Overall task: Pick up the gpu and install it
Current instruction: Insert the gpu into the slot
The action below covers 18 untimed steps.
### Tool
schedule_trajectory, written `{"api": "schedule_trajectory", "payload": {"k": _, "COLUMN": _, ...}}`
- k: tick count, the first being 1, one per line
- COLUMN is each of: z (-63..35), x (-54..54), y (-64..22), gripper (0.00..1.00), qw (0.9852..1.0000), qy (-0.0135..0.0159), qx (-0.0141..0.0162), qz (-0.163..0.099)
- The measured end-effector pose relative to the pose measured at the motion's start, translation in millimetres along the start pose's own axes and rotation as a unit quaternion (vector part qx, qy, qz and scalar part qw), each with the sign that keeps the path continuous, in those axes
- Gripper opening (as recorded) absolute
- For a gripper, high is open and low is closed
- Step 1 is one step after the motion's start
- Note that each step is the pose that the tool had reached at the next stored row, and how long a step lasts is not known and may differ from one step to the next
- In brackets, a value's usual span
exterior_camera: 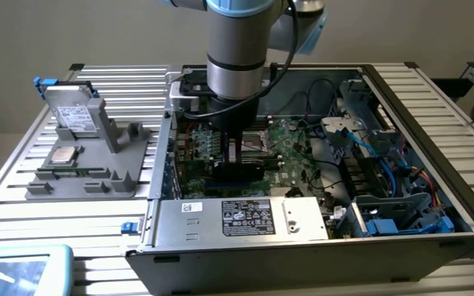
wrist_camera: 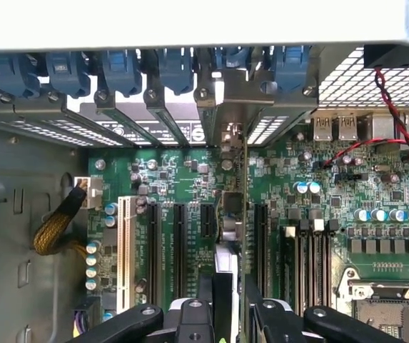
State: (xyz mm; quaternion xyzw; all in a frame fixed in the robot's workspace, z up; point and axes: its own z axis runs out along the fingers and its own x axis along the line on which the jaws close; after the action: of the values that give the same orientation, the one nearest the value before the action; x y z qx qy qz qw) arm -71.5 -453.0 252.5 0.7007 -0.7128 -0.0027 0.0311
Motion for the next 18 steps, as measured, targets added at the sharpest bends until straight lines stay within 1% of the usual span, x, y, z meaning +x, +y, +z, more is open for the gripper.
{"api": "schedule_trajectory", "payload": {"k": 4, "z": 0.0, "x": 0.9, "y": 0.0, "gripper": 0.27, "qw": 1.0, "qy": -0.0014, "qx": -0.0004, "qz": 0.0}}
{"api": "schedule_trajectory", "payload": {"k": 13, "z": 0.1, "x": 1.0, "y": 0.0, "gripper": 0.27, "qw": 1.0, "qy": -0.0017, "qx": -0.0004, "qz": 0.0}}
{"api": "schedule_trajectory", "payload": {"k": 14, "z": 0.1, "x": 0.9, "y": 0.2, "gripper": 0.27, "qw": 1.0, "qy": -0.0022, "qx": -0.0014, "qz": 0.0}}
{"api": "schedule_trajectory", "payload": {"k": 16, "z": 0.1, "x": 0.9, "y": 0.3, "gripper": 0.27, "qw": 1.0, "qy": -0.0022, "qx": -0.0015, "qz": 0.0}}
{"api": "schedule_trajectory", "payload": {"k": 17, "z": 0.0, "x": 1.0, "y": 0.4, "gripper": 0.27, "qw": 1.0, "qy": -0.0027, "qx": -0.0017, "qz": 0.0}}
{"api": "schedule_trajectory", "payload": {"k": 18, "z": 0.0, "x": 1.3, "y": 0.4, "gripper": 0.27, "qw": 1.0, "qy": -0.0049, "qx": -0.0017, "qz": 0.0}}
